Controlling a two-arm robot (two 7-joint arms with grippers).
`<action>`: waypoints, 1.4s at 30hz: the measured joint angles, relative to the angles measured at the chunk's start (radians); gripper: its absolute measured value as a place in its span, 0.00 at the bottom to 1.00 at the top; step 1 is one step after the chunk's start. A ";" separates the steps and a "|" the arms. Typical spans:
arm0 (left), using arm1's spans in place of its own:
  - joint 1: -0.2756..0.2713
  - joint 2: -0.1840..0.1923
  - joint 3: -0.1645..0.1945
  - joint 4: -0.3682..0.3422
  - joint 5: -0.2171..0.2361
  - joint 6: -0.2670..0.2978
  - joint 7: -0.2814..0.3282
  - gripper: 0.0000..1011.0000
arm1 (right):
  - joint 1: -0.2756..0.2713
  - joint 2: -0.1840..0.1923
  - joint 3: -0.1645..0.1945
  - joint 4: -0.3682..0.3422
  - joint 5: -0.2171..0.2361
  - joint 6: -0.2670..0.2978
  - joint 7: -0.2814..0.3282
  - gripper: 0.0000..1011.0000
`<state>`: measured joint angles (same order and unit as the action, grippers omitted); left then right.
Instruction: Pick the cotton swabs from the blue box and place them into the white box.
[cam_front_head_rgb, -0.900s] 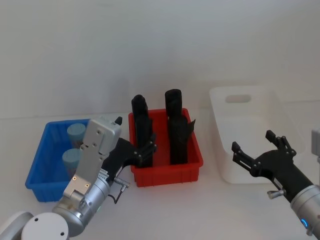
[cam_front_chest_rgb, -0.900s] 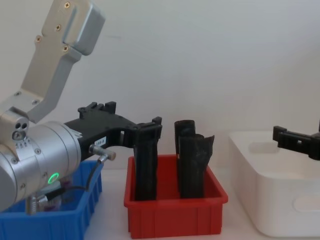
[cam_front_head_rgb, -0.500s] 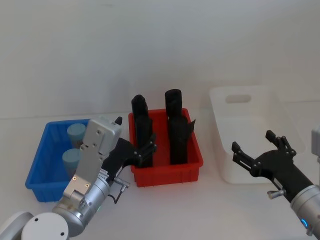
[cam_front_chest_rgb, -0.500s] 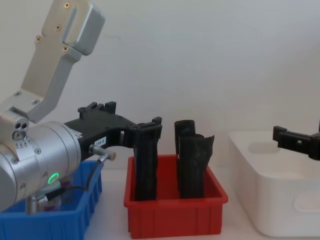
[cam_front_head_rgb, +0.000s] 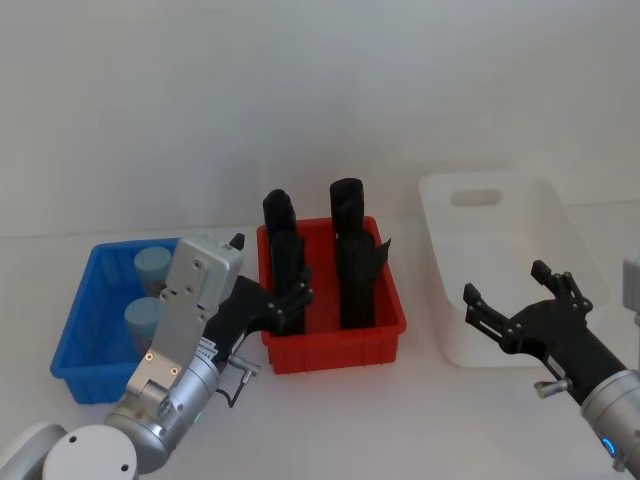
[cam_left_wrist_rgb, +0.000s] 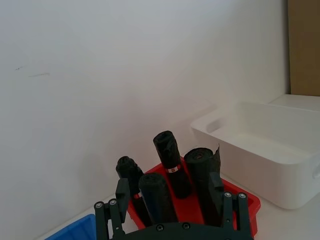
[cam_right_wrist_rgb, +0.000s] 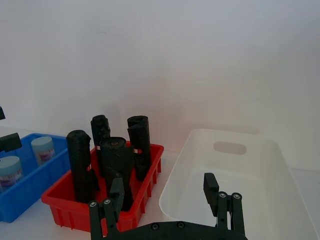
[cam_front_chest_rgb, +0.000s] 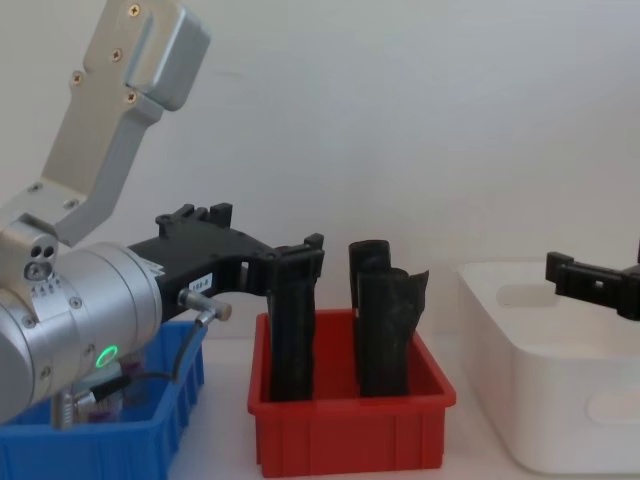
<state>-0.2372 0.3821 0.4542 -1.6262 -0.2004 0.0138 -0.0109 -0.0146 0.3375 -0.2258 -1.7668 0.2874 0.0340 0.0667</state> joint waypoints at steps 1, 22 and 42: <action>0.000 0.000 0.000 0.000 0.000 0.000 0.000 0.99 | 0.000 0.000 0.000 0.000 0.000 0.000 0.000 0.99; 0.000 0.000 0.000 0.000 0.000 0.000 0.000 0.99 | 0.000 0.000 0.000 0.000 0.000 0.000 0.000 0.99; 0.000 0.010 -0.019 0.013 -0.040 -0.001 -0.001 0.99 | 0.000 0.000 0.000 0.000 0.000 0.000 0.000 0.99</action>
<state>-0.2371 0.3918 0.4349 -1.6136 -0.2400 0.0124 -0.0122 -0.0146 0.3375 -0.2258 -1.7668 0.2874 0.0340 0.0668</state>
